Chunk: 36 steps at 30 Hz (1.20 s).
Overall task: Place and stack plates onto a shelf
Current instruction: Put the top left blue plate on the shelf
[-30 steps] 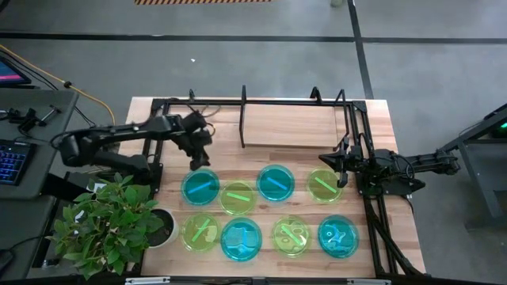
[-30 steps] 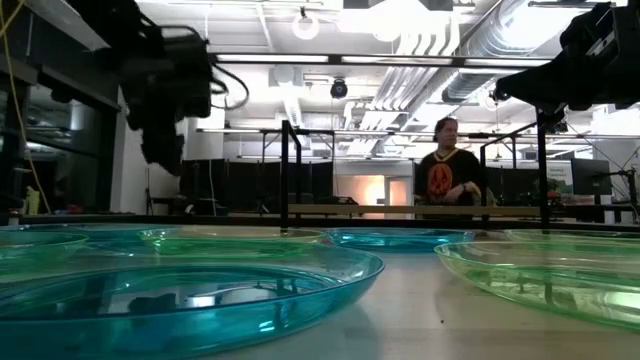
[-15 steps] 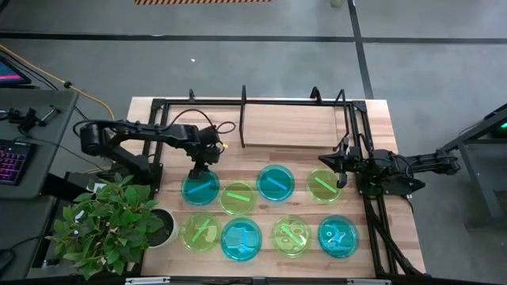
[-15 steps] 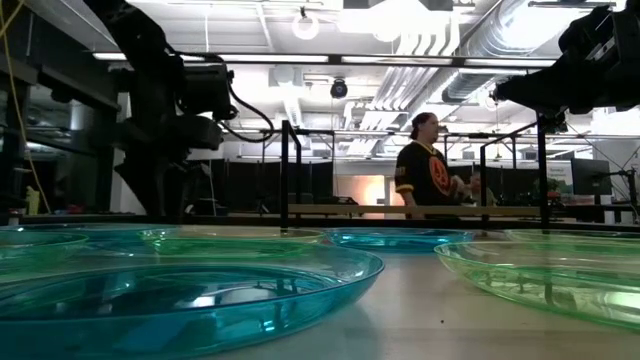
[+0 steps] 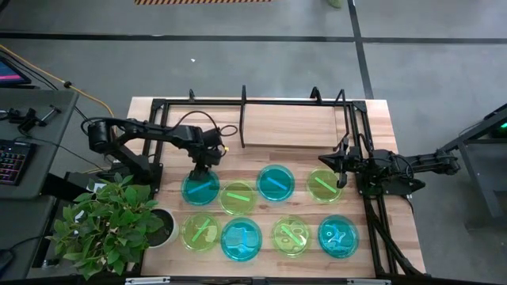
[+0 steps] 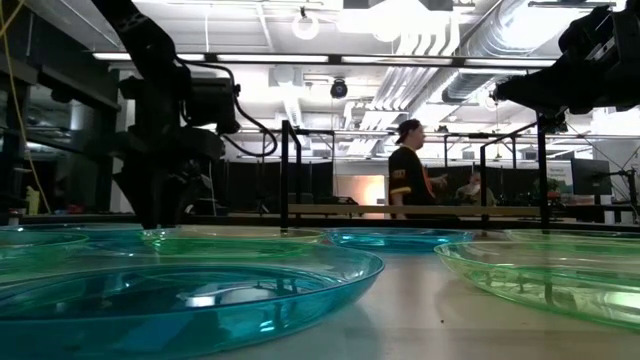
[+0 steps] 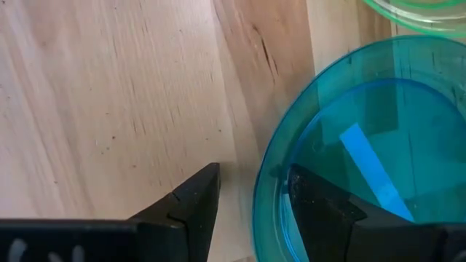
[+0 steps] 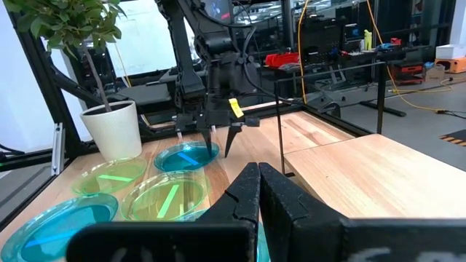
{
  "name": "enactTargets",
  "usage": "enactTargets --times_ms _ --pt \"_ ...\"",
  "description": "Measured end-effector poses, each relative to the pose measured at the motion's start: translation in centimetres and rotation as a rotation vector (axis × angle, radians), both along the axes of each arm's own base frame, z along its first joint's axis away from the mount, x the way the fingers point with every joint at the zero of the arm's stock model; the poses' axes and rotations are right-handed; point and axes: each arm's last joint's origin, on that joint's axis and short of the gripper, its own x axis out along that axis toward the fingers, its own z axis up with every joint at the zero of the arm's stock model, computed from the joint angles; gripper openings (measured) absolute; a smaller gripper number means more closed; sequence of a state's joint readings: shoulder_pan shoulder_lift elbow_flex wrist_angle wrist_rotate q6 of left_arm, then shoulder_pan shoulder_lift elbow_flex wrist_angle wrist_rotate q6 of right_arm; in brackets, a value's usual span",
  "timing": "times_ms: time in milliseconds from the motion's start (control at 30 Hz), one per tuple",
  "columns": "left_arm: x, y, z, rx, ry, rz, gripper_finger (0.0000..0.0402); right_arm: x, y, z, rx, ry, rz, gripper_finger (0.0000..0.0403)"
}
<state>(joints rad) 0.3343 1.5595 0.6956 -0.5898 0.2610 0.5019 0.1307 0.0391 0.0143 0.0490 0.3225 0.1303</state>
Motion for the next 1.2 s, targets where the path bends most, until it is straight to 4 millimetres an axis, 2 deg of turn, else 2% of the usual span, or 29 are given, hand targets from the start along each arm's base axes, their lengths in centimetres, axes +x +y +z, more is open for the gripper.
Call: enactTargets --times_ms 133,433,667,933,1200 --pt "0.0 0.0 0.1 0.007 -0.005 0.02 0.0129 0.0 0.0 0.0 0.0 0.0 0.0 0.0" --pt "-0.1 -0.1 0.1 0.001 0.022 0.056 0.0008 0.0 0.0 0.0 0.0 0.0 0.0 0.0" --pt "0.7 0.5 1.2 0.011 0.029 0.088 0.0002 0.0 0.0 0.0 0.0 0.001 0.0 0.0" --pt "2.2 2.9 4.4 0.064 -0.023 0.148 0.0 0.0 0.0 0.0 0.0 0.001 0.0 0.0" --pt "2.2 4.4 7.6 0.065 -0.021 0.211 0.0 0.0 0.0 0.0 0.0 0.001 0.0 0.0"
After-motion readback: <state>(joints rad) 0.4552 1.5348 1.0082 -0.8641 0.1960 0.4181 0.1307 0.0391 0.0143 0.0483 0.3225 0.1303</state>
